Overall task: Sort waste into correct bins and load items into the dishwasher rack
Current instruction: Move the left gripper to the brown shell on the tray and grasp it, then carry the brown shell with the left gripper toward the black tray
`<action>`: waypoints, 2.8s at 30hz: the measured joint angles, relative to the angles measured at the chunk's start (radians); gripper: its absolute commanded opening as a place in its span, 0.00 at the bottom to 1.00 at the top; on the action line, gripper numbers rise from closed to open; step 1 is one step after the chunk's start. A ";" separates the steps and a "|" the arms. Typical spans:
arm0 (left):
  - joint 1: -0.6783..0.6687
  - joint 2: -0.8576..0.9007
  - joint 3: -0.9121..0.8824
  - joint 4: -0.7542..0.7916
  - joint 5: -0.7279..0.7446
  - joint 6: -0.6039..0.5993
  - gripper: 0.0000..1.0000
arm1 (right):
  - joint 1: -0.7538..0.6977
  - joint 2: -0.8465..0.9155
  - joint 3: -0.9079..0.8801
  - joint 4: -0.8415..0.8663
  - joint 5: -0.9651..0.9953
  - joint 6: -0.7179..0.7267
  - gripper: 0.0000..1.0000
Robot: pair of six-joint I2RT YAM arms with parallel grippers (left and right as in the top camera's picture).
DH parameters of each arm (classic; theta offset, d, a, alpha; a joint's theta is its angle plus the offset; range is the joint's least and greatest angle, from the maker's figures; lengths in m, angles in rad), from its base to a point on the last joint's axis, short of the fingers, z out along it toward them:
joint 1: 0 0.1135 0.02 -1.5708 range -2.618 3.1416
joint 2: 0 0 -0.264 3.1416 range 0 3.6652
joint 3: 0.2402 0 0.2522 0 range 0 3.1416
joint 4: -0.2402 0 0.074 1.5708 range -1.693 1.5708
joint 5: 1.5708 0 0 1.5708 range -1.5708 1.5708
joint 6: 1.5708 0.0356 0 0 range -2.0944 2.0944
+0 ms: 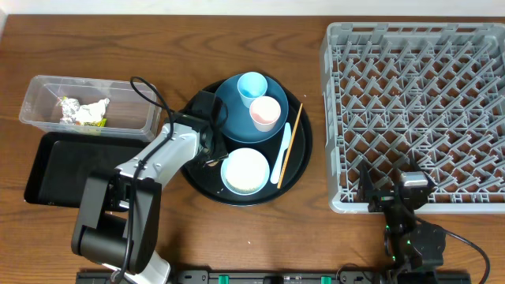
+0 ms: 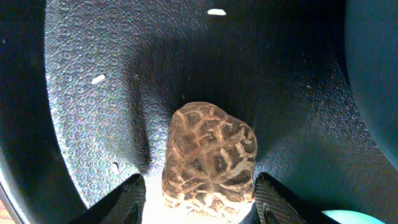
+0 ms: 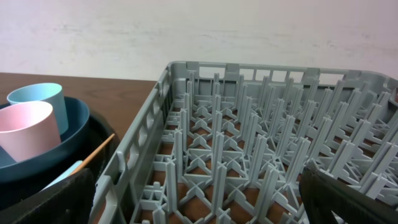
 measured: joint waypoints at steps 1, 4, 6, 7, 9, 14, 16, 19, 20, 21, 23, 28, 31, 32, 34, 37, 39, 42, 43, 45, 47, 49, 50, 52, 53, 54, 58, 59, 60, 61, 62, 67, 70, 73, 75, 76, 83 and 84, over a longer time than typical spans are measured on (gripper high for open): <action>0.000 0.000 0.000 0.000 0.000 0.000 0.57 | 0.000 0.000 0.000 0.000 0.000 0.000 0.99; 0.000 0.000 0.000 0.001 0.000 -0.003 0.45 | 0.000 0.000 0.000 0.000 0.000 0.000 0.99; 0.000 0.000 0.000 0.002 0.000 -0.005 0.40 | 0.000 0.000 0.000 0.000 0.000 0.000 0.99; 0.000 0.000 0.000 0.003 0.000 -0.002 0.40 | 0.000 0.000 0.000 0.000 0.000 0.000 0.99; 0.000 0.000 0.000 0.005 0.000 0.000 0.40 | 0.000 0.000 0.000 0.000 0.000 0.000 0.99; 0.000 0.000 0.000 0.005 0.000 0.000 0.28 | 0.000 0.000 0.000 0.000 0.000 0.000 0.99; 0.000 0.000 0.000 0.005 0.000 0.001 0.27 | 0.000 0.000 0.000 0.000 0.000 0.000 0.99; 0.000 0.000 0.001 0.002 0.000 0.018 0.27 | 0.000 0.000 0.000 0.000 0.000 0.000 0.99; 0.000 -0.002 0.004 -0.006 0.000 0.024 0.27 | 0.000 0.000 0.000 0.000 0.000 0.000 0.99; 0.000 -0.005 0.009 -0.018 -0.001 0.031 0.27 | 0.000 0.000 0.000 0.000 0.000 0.000 0.99; 0.000 -0.024 0.022 -0.043 -0.002 0.035 0.27 | 0.000 0.000 0.000 0.000 0.000 0.000 0.99; 0.014 -0.143 0.069 -0.087 -0.003 0.042 0.27 | 0.000 0.000 0.000 0.000 0.000 0.000 0.99; 0.059 -0.236 0.083 -0.116 -0.008 0.050 0.27 | 0.000 0.000 0.000 0.000 0.000 0.000 0.99; 0.079 -0.260 0.085 -0.132 -0.012 0.050 0.27 | 0.000 0.000 0.000 0.000 0.000 0.000 0.99; 0.139 -0.309 0.086 -0.165 -0.034 0.051 0.27 | 0.000 0.000 0.000 0.000 0.000 0.000 0.99; 0.242 -0.353 0.086 -0.203 -0.062 0.053 0.27 | 0.000 0.000 0.000 0.000 0.000 0.000 0.99; 0.324 -0.375 0.086 -0.219 -0.077 0.053 0.27 | 0.000 0.000 0.000 0.000 0.000 0.000 0.99; 0.454 -0.396 0.086 -0.234 -0.087 0.053 0.27 | 0.000 0.000 0.000 0.000 0.000 0.000 0.99; 0.497 -0.399 0.086 -0.239 -0.090 0.053 0.27 | 0.000 0.000 0.000 0.000 0.000 0.000 0.99; 0.583 -0.401 0.086 -0.245 -0.095 0.053 0.27 | 0.000 0.000 0.000 0.000 0.000 0.000 0.99; 0.671 -0.401 0.086 -0.250 -0.097 0.053 0.27 | 0.000 0.000 0.000 0.000 0.000 0.000 0.99; 0.744 -0.401 0.086 -0.250 -0.102 0.051 0.26 | 0.000 0.000 0.000 0.000 0.000 0.000 0.99; 0.771 -0.401 0.086 -0.250 -0.104 0.049 0.26 | 0.000 0.000 0.000 0.000 0.000 0.000 0.99; 0.832 -0.400 0.086 -0.249 -0.106 0.041 0.25 | 0.000 0.000 0.000 0.000 0.000 0.000 0.99; 0.850 -0.400 0.086 -0.248 -0.106 0.038 0.25 | 0.000 0.000 0.000 0.000 0.000 0.000 0.99; 0.871 -0.396 0.086 -0.248 -0.107 0.033 0.25 | 0.000 0.000 0.000 0.000 0.000 0.000 0.99; 0.926 -0.347 0.086 -0.234 -0.111 0.026 0.25 | 0.000 0.000 0.000 0.000 0.000 0.000 0.99; 0.935 -0.328 0.086 -0.232 -0.113 0.026 0.25 | 0.000 0.000 0.000 0.000 0.000 0.000 0.99; 0.945 -0.303 0.086 -0.230 -0.115 0.026 0.25 | 0.000 0.000 0.000 0.000 0.000 0.000 0.99; 0.951 -0.283 0.086 -0.229 -0.117 0.026 0.25 | 0.000 0.000 0.000 0.000 0.000 0.000 0.99; 0.960 -0.259 0.086 -0.226 -0.120 0.024 0.25 | 0.000 0.000 0.000 0.000 0.000 0.000 0.99; 0.992 -0.165 0.086 -0.204 -0.127 0.010 0.25 | 0.000 0.000 0.000 0.000 0.000 0.000 0.99; 0.998 -0.138 0.086 -0.195 -0.131 0.003 0.25 | 0.000 0.000 0.000 0.000 0.000 0.000 0.99; 0.998 -0.124 0.086 -0.170 -0.131 0.000 0.25 | 0.000 0.000 0.000 0.000 0.000 0.000 0.99; 0.998 -0.121 0.086 -0.153 -0.132 0.000 0.25 | 0.000 0.000 0.000 0.000 0.000 0.000 0.99; 0.998 -0.120 0.086 -0.145 -0.132 0.000 0.25 | 0.000 0.000 0.000 0.000 0.000 0.000 0.99; 0.998 -0.120 0.086 -0.125 -0.134 -0.002 0.64 | 0.000 0.000 0.000 0.000 0.000 0.000 0.99; 0.998 -0.120 0.086 -0.125 -0.135 -0.001 0.68 | 0.000 0.000 0.000 0.000 0.000 0.000 0.99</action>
